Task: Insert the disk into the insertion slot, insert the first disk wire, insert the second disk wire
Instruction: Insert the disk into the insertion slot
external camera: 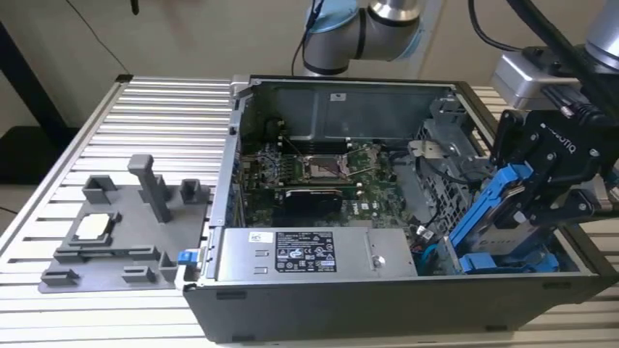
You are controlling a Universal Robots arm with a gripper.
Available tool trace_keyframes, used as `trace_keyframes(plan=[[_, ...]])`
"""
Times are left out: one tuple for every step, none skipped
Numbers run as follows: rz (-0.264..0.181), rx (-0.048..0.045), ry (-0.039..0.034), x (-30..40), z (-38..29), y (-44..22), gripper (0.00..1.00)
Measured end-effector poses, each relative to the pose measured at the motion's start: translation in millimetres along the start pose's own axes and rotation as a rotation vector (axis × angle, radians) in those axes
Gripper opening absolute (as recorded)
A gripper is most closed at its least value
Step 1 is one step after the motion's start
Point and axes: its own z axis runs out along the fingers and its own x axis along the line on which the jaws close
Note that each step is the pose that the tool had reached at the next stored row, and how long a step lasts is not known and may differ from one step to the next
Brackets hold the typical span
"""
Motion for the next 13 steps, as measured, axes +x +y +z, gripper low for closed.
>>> trace_keyframes(plan=[[0.0,0.0,0.0001,-0.2,1.8,-0.1,0.33],[-0.001,0.0,0.0001,-0.4,3.6,-0.1,0.33],[-0.001,0.0,0.0,-0.7,5.4,-0.2,0.33],[-0.002,0.0,0.0001,-0.9,7.3,-0.3,0.33],[-0.002,0.0,0.0002,-1.2,9.0,-0.3,0.33],[-0.003,0.0,0.0003,-1.3,10.8,-0.4,0.33],[-0.003,0.0,0.0003,-1.5,12.7,-0.5,0.33],[-0.003,0.0,0.0005,-1.6,14.4,-0.5,0.33],[-0.003,0.0,0.0009,-1.7,16.2,-0.6,0.33],[-0.003,0.0001,0.0013,-1.8,18.0,-0.7,0.33],[-0.003,0.0002,0.001,-1.8,19.9,-0.8,0.33],[-0.003,0.0003,0.0009,-1.8,20.6,-0.8,0.33],[-0.003,0.0004,0.0009,-1.8,20.6,-0.8,0.33]])
